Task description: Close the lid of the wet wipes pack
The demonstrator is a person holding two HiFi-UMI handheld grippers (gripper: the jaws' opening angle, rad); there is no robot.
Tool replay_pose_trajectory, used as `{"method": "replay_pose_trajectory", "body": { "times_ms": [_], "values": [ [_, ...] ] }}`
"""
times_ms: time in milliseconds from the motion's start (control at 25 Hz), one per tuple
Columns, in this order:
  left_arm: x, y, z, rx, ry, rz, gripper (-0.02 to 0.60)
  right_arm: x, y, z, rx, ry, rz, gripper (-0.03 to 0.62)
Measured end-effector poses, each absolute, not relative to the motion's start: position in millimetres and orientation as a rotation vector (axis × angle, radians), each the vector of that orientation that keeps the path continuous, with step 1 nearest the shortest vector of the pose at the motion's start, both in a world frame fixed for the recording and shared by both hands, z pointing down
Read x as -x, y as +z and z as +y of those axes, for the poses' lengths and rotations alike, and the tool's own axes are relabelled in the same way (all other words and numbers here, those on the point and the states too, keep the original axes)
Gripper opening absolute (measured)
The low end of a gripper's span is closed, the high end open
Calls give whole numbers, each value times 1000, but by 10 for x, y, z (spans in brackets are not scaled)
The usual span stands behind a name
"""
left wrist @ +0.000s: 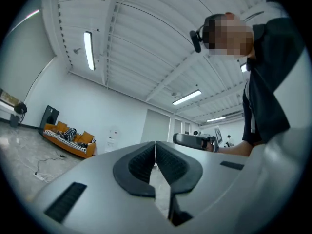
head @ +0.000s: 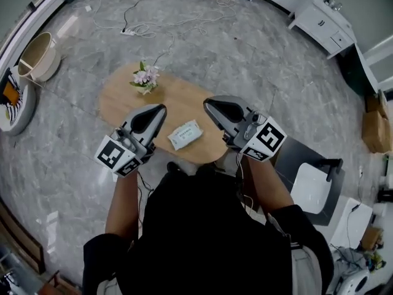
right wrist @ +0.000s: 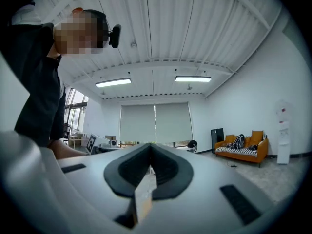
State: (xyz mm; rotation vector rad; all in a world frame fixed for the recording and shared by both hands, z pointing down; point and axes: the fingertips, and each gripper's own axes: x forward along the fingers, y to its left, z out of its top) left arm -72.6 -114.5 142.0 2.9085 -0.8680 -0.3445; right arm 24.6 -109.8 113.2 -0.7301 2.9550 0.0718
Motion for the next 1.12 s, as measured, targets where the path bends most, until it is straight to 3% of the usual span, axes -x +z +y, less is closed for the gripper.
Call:
{"method": "replay_pose_trajectory", "body": {
  "times_ms": [240, 600, 1120],
  "values": [
    [587, 1440, -963, -2871, -456, -734, 17, -504, 1291, -789, 763, 9, 2956, 12],
    [164, 1403, 31, -2922, -390, -715, 17, -796, 1423, 289, 602, -115, 2928, 11],
    [-299, 2111, 1700, -2823, -69, -739, 16, -1102, 1769, 1846, 582, -270, 2894, 11]
  ]
}}
